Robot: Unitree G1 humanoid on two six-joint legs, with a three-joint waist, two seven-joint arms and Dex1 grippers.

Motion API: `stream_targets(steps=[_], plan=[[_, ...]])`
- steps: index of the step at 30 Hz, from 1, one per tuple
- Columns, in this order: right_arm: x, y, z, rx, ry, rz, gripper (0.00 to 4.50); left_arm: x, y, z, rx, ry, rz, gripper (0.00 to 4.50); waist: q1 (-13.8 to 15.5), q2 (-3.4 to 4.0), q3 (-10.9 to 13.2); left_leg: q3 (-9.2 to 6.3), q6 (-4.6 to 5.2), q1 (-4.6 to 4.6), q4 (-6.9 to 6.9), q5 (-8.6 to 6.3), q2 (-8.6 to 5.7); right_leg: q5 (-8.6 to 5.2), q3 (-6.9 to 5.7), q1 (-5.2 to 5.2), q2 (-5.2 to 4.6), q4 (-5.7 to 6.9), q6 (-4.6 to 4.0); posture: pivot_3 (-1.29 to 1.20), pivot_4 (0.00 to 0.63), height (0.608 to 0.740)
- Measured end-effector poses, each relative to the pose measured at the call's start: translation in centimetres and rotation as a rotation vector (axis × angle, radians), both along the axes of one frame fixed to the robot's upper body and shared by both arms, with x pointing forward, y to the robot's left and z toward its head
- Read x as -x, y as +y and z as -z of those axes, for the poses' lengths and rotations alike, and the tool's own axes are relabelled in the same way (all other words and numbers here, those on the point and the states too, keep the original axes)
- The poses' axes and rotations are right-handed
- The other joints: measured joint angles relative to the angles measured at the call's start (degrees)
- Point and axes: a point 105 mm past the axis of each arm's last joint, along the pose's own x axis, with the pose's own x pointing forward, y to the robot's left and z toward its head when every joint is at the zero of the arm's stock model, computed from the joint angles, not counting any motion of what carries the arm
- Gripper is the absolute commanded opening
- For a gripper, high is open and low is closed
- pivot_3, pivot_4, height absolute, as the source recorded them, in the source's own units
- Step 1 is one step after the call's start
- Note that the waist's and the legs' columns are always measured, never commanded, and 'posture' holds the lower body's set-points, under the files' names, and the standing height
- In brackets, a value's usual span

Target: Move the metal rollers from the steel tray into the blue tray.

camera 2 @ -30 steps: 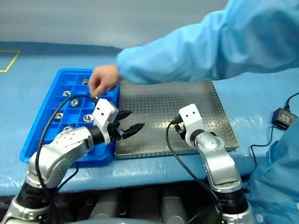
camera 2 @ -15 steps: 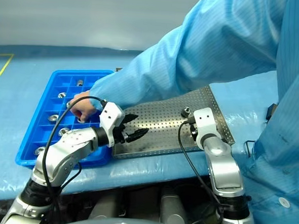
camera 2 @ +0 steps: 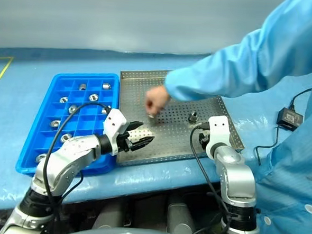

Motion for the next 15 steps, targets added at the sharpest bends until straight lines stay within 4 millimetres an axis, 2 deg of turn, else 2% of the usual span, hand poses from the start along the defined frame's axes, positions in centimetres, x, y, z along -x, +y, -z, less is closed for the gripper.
stream_targets(steps=[4, 9, 12, 15], plan=[[0.6, -0.6, 0.8, 0.000, 0.049, 0.019, 2.65, 0.0, 0.1, 0.0, -0.004, 0.000, -0.001, 3.73, 0.03, 0.00, -0.01, 0.00, 0.00, 0.00, -0.01, 0.00, -0.01, 0.00, 0.00, 0.00, -0.01, 0.00, 0.00, -0.11, 0.150, 0.740], [0.9, -0.3, 1.2, -0.024, 0.072, 0.007, 2.65, 0.0, 0.1, 0.0, -0.003, 0.000, -0.002, 3.73, 0.15, -0.02, -0.05, 0.00, 0.00, 0.00, -0.03, 0.00, 0.00, -0.01, -0.02, 0.01, 0.02, 0.00, -0.01, -0.10, 0.150, 0.740], [0.8, 0.2, 1.3, -0.046, 0.066, -0.005, 2.05, 0.0, 0.1, 0.0, -0.003, 0.000, -0.002, 3.73, 0.18, -0.02, -0.05, 0.00, 0.00, 0.00, -0.02, 0.00, 0.00, -0.01, -0.02, 0.01, 0.02, -0.01, -0.01, -0.10, 0.150, 0.740], [0.6, 0.3, 1.3, -0.049, 0.056, -0.011, 2.05, 0.0, 0.2, 0.0, -0.003, -0.001, -0.007, 3.73, 0.15, -0.02, -0.06, -0.02, 0.00, 0.00, -0.01, 0.00, 0.00, -0.01, 0.00, 0.01, 0.00, -0.01, 0.00, -0.09, 0.150, 0.740]])
